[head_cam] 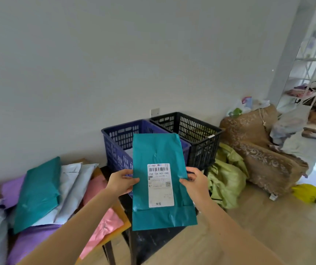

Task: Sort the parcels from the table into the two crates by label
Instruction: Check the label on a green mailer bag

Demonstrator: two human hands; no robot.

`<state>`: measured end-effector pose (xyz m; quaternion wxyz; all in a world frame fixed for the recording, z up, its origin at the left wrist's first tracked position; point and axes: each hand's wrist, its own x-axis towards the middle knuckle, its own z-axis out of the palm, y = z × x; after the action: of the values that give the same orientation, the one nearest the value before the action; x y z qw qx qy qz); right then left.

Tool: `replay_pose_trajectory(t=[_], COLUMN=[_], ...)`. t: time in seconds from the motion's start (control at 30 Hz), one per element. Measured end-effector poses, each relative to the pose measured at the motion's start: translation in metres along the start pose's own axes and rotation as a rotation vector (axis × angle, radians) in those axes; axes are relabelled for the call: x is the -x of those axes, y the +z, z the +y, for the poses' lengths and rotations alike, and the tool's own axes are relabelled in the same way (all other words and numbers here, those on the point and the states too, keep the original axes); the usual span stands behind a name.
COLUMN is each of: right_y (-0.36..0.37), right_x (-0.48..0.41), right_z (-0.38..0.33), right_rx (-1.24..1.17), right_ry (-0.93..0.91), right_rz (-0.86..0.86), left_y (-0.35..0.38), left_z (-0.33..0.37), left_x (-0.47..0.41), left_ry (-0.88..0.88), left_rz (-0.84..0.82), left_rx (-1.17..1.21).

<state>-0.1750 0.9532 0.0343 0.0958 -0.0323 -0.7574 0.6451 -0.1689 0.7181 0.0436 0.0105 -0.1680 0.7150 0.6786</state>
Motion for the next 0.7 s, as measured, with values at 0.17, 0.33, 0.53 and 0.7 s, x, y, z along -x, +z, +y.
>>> replay_pose_trajectory(t=[0.17, 0.33, 0.53, 0.7], right_y=[-0.033, -0.038, -0.019, 0.014], right_x=[-0.048, -0.096, -0.158, -0.216], right_z=[0.011, 0.013, 0.018, 0.019], right_rx=[0.028, 0.003, -0.04, -0.023], right_ry=[0.013, 0.01, 0.038, 0.052], right_rz=[-0.036, -0.073, -0.092, -0.134], left_y=[0.045, 0.066, 0.074, 0.069], left_z=[0.007, 0.022, 0.033, 0.043], left_x=[-0.02, -0.051, -0.105, -0.16], left_ry=[-0.009, -0.009, -0.017, -0.026], left_rz=[0.021, 0.047, 0.09, 0.108], left_rx=[-0.036, -0.046, -0.035, -0.016])
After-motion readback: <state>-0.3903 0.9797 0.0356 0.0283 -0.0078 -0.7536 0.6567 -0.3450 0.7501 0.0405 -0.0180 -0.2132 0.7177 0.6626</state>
